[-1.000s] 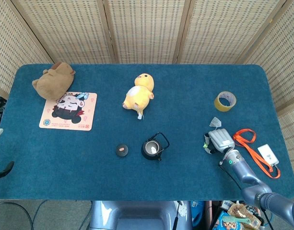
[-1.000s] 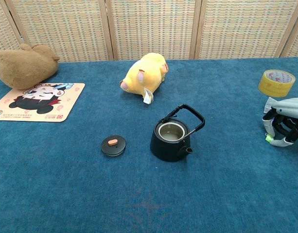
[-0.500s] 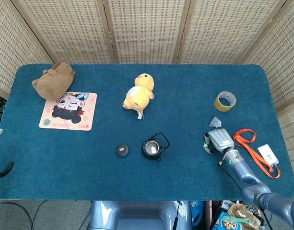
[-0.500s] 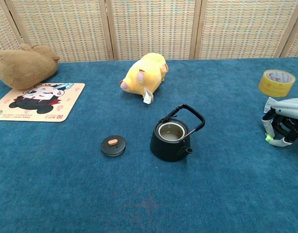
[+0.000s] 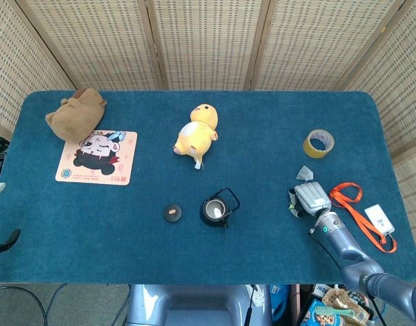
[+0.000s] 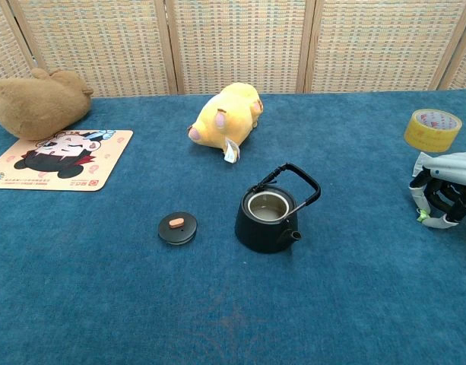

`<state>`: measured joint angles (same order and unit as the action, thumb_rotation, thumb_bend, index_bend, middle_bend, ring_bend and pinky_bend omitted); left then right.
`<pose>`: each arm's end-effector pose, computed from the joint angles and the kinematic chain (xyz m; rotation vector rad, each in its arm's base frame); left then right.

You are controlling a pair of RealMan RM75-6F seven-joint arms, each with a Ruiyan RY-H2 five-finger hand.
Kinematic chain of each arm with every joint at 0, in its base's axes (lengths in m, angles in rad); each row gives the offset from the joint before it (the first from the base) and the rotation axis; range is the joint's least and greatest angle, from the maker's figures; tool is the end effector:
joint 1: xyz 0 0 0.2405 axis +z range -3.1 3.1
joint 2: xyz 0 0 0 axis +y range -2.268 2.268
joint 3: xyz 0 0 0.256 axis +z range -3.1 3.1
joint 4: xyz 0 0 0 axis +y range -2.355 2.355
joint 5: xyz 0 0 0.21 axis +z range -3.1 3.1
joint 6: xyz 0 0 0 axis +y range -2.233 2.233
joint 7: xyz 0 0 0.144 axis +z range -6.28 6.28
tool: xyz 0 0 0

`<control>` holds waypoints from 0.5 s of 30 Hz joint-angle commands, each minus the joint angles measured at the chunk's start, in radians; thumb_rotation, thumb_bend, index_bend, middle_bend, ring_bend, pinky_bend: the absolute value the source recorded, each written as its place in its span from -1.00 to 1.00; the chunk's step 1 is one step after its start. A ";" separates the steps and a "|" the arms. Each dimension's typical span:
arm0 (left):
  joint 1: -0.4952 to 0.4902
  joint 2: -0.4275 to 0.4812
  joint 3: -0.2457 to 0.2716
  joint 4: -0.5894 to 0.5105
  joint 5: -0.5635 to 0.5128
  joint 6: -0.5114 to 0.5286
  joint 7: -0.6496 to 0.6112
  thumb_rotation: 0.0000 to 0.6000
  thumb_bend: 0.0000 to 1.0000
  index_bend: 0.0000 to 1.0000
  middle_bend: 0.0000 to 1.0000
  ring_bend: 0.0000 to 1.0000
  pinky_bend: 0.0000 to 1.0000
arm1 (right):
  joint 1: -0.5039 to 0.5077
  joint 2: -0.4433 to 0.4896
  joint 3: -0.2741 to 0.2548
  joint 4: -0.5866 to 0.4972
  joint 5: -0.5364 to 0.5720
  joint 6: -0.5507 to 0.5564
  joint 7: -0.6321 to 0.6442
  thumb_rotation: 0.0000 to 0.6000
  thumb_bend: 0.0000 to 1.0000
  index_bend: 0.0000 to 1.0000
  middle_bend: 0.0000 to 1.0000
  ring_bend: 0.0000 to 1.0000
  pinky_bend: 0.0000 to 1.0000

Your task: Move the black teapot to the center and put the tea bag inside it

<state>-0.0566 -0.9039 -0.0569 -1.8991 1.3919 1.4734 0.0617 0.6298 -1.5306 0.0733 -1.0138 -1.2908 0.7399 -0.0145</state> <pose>-0.2853 0.1697 0.2026 -1.2955 -0.9777 -0.8403 -0.3024 -0.3586 0.0118 1.8360 -0.9976 0.5383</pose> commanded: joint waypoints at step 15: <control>-0.002 0.002 -0.002 0.002 -0.002 -0.001 -0.002 1.00 -0.37 -1.00 -1.00 -1.00 -1.00 | 0.001 0.008 0.007 -0.005 -0.001 0.005 0.010 1.00 0.42 0.31 0.66 0.60 0.78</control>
<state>-0.0584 -0.9023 -0.0593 -1.8975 1.3900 1.4725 0.0593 0.6306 -1.5227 0.0802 -1.0189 -1.2914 0.7451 -0.0044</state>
